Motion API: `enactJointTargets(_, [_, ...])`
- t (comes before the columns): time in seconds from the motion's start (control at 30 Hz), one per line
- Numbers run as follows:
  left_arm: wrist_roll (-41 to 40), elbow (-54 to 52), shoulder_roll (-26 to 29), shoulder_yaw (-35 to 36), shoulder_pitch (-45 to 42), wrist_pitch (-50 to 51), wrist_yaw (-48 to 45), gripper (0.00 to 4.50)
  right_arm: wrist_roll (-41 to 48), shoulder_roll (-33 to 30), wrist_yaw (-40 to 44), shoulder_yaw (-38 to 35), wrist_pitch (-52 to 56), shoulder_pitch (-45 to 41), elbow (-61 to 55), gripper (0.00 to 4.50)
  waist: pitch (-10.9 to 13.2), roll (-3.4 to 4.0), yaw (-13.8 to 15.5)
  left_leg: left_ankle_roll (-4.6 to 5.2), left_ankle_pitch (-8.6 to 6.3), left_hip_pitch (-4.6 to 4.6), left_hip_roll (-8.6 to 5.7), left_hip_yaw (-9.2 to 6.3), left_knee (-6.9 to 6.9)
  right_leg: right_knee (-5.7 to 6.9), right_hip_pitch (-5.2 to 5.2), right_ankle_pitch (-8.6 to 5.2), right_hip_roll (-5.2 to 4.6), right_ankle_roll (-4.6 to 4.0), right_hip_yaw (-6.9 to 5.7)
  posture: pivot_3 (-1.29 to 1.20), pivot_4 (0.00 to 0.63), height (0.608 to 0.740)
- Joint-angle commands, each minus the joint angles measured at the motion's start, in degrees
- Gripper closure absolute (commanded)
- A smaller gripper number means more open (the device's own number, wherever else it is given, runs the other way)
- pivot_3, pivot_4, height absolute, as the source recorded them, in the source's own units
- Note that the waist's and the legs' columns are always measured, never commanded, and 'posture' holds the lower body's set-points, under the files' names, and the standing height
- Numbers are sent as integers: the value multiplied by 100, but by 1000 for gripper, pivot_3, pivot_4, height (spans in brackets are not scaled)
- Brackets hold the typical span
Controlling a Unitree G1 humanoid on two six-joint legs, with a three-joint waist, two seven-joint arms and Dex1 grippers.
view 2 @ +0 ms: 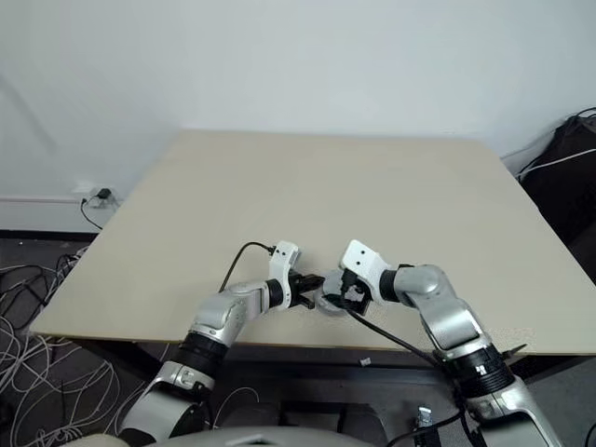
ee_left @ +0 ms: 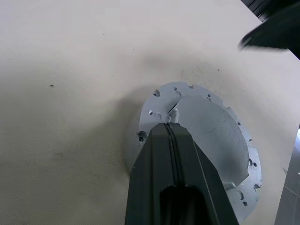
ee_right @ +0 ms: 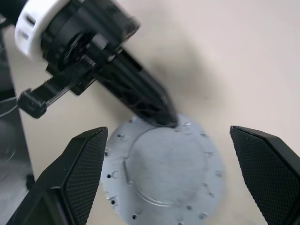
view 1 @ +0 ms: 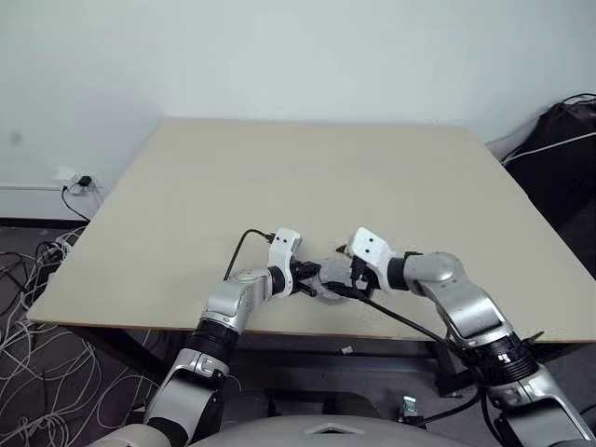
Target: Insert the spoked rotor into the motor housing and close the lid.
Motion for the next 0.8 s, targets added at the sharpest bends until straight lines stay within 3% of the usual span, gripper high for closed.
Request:
enactJointTargets(0.03, [75,137,-37,-116,-67,27,-46,4500,242,158,-460,-526,92,331,-588,30,1,-1,26,1,-1,0,0,-1,0,-1,1,0,0,0,-1,0,0,740])
enactJointTargets(0.17, [117,179,-26,-141,-95,-75,-64,4500,545,1430,-1921,-1241,726,976,-1154,30,-1,1,36,-2,1,0,0,-2,-7,1,0,1,0,1,-1,0,0,740])
enactJointTargets(0.4, [115,182,-4,-184,-85,-88,-113,4500,1190,2807,-3068,-1954,1953,1597,-1563,30,-2,10,29,-5,2,1,-5,-1,-8,5,-1,2,0,4,1,0,0,740])
enactJointTargets(0.8, [168,123,13,-164,-48,-73,-176,4500,2191,3126,-3431,-2712,2771,1638,-1322,30,-3,14,-25,-5,3,11,-19,-4,-8,7,6,3,0,6,0,0,0,740])
